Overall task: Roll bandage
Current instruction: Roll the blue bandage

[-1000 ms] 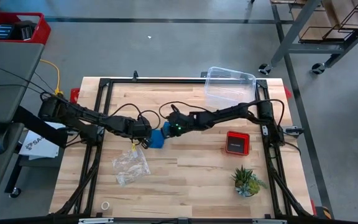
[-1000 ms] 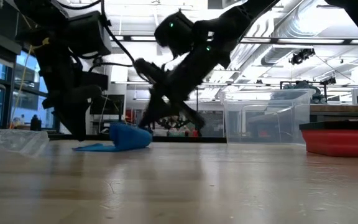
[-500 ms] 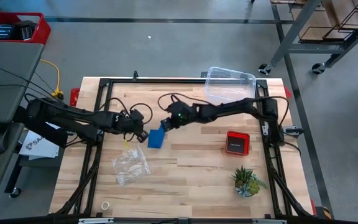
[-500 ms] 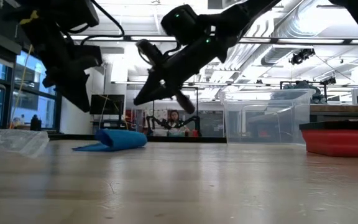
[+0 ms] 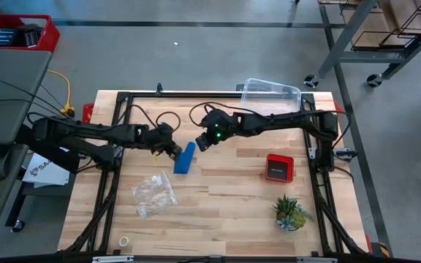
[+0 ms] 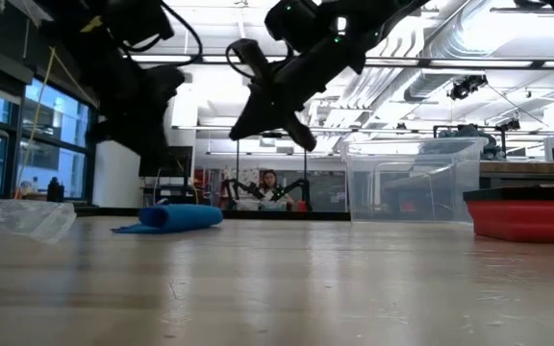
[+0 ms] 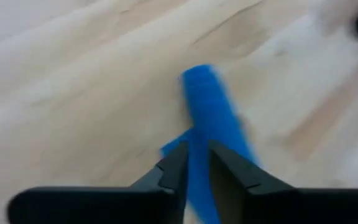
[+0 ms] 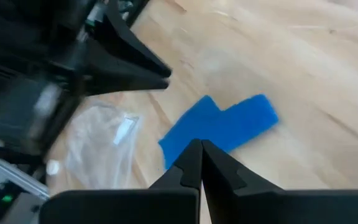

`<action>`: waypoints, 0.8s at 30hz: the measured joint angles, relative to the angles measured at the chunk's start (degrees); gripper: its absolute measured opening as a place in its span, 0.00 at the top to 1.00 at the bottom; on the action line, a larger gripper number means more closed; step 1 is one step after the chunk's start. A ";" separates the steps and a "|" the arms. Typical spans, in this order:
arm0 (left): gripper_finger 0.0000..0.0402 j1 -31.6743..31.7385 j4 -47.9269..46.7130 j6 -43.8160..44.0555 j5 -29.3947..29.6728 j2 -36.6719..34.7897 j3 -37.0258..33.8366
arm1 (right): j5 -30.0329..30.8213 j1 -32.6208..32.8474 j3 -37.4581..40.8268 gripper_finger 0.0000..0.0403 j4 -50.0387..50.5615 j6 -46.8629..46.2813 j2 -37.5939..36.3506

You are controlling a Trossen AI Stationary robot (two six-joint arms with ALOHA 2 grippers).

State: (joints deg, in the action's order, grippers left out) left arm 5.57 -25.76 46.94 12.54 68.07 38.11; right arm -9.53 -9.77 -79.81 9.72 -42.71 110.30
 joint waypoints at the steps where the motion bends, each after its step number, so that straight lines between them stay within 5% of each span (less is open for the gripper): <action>1: 0.82 0.56 1.92 0.00 -1.65 0.39 0.08 | 0.06 -0.25 0.00 1.00 1.36 0.71 -0.78; 6: 0.64 1.71 10.54 -3.92 -6.63 5.67 1.03 | 3.10 -1.17 0.00 1.00 14.43 4.81 -6.88; 12: 0.46 1.92 9.77 -5.34 -6.87 16.04 6.31 | 11.33 -3.05 0.00 1.00 29.77 8.33 -17.47; 19: 0.40 1.69 0.24 -4.11 -5.44 21.91 13.92 | 19.46 -4.92 0.00 1.00 42.04 6.53 -27.64; 24: 0.39 -0.88 -14.04 -0.15 2.50 16.23 14.65 | 14.77 -5.42 -0.04 1.00 48.00 4.20 -27.73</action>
State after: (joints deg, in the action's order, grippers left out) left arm 4.69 -39.80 46.79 15.04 84.30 52.75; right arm 5.23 -15.20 -79.85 57.72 -38.51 82.56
